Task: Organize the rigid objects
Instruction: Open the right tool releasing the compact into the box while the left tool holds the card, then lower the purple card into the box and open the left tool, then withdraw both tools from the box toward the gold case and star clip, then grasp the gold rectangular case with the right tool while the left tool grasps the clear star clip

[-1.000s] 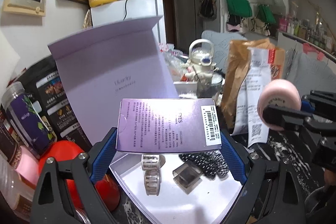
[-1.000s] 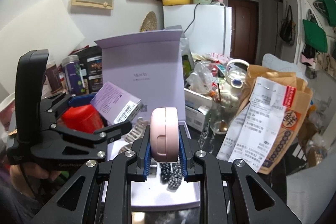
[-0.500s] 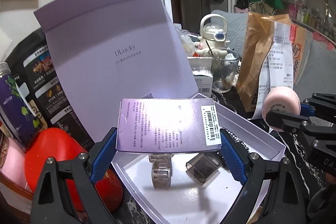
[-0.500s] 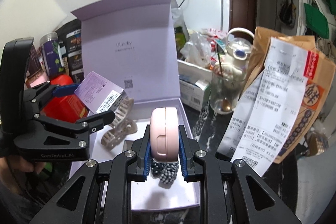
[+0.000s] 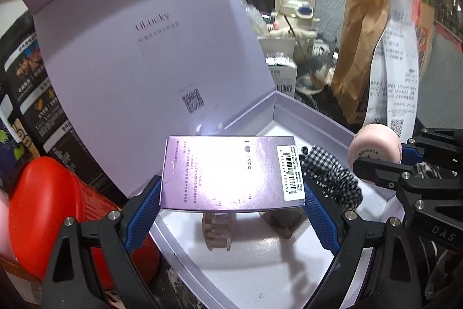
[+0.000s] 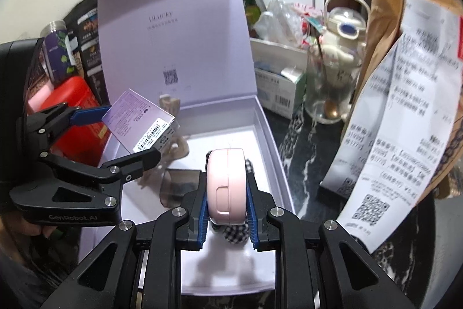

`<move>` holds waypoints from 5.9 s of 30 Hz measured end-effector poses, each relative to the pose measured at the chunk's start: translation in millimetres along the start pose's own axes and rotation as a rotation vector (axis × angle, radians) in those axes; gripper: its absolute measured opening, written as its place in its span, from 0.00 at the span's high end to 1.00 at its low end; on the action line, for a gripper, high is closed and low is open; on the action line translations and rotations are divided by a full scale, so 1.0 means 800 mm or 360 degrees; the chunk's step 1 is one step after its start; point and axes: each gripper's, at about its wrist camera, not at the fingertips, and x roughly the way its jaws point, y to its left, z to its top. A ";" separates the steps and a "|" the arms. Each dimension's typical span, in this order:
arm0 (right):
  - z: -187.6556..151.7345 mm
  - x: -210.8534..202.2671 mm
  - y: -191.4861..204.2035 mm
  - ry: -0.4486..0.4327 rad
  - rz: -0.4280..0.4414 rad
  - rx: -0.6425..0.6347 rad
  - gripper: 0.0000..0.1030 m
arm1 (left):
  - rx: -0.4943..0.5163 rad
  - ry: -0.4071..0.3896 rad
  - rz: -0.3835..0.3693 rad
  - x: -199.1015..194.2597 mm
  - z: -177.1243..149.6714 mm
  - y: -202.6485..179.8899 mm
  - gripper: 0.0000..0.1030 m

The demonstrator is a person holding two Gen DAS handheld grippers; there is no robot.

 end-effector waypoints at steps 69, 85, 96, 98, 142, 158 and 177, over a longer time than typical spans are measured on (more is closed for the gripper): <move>-0.015 -0.077 0.002 -0.0024 -0.0131 -0.0026 0.55 | -0.0039 0.0174 0.0041 -0.045 -0.006 -0.019 0.09; -0.019 -0.164 0.019 -0.0222 -0.0265 -0.0079 0.48 | -0.0054 -0.0109 0.0035 -0.133 0.009 -0.038 0.09; -0.035 -0.230 0.027 -0.0401 -0.0327 -0.0055 0.37 | -0.0074 -0.0332 -0.0005 -0.212 -0.003 -0.048 0.00; -0.040 -0.240 0.031 -0.0424 -0.0337 -0.0066 0.34 | -0.0062 -0.0368 -0.0010 -0.225 -0.007 -0.052 0.00; -0.166 -0.250 0.092 -0.0392 -0.0283 -0.0081 0.20 | -0.0020 -0.0208 -0.0076 -0.226 -0.156 -0.061 0.00; -0.207 -0.196 0.087 -0.0230 -0.0189 -0.0020 0.20 | -0.0048 -0.0053 -0.0189 -0.186 -0.199 -0.057 0.00; -0.218 -0.117 0.083 -0.0034 -0.0081 0.0030 0.21 | -0.0098 0.0093 -0.0268 -0.151 -0.234 -0.055 0.00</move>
